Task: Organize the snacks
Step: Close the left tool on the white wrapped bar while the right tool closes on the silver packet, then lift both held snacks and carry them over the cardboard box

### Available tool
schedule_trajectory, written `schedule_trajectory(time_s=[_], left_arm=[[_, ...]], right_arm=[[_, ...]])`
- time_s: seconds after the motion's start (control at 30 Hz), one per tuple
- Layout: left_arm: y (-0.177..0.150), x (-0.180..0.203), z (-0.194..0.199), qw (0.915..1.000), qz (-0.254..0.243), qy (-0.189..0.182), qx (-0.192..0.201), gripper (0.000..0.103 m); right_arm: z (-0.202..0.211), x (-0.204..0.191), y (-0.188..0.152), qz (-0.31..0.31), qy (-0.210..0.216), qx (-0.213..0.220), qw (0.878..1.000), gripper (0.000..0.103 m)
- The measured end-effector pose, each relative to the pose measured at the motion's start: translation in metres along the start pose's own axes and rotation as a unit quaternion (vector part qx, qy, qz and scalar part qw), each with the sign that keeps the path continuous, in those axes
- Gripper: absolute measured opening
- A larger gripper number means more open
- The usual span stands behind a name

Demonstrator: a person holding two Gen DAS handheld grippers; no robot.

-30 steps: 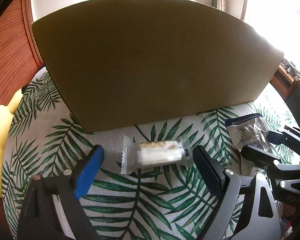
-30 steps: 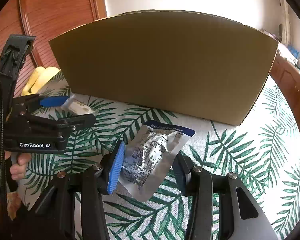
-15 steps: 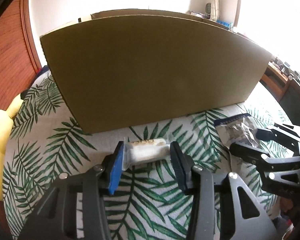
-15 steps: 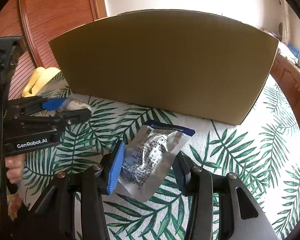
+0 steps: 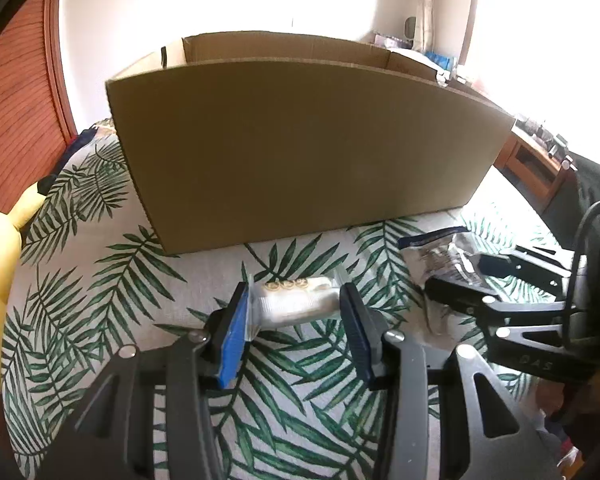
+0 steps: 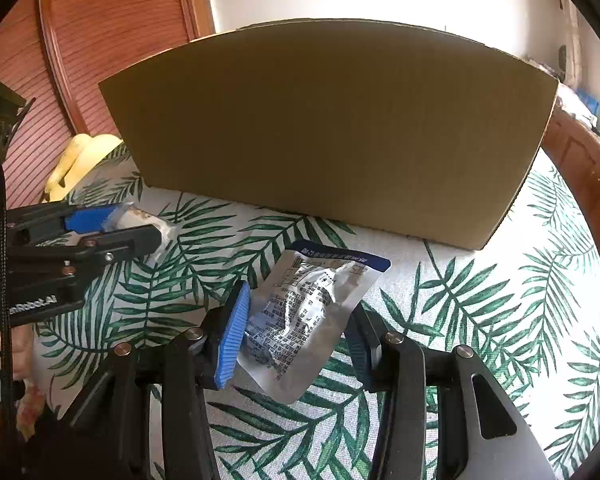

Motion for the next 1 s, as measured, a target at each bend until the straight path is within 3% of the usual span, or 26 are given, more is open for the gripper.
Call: schedule_trajectory(time_s=[0.13, 0.2, 0.77, 1.0], left_arm=[[0.001, 0.006, 0.011, 0.9999, -0.004, 0.001, 0.014, 0.044], [0.001, 0.007, 0.015, 0.9998, -0.005, 0.000, 0.018, 0.044], [0.015, 0.012, 0.037, 0.9991, -0.009, -0.013, 0.038, 0.044], [0.019, 0.021, 0.048, 0.9985, -0.012, -0.025, 0.048, 0.044]], right_arm=[[0.001, 0.000, 0.000, 0.003, 0.002, 0.001, 1.000, 0.045], [0.002, -0.002, 0.000, 0.009, 0.006, 0.008, 1.000, 0.038], [0.041, -0.011, 0.003, 0.044, -0.011, 0.058, 0.997, 0.013], [0.049, -0.005, 0.007, 0.043, -0.014, 0.072, 0.996, 0.012]])
Point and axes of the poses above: each gripper's, at about its wrist camera, not at the fingertips, and z roughly against the way its jaws point, x to its right, y to its top, the point moved 1 cm from there along -z, roughly the way its jaws point, and after that the axes turned 12 degrees about z, right-handed, at the moved point
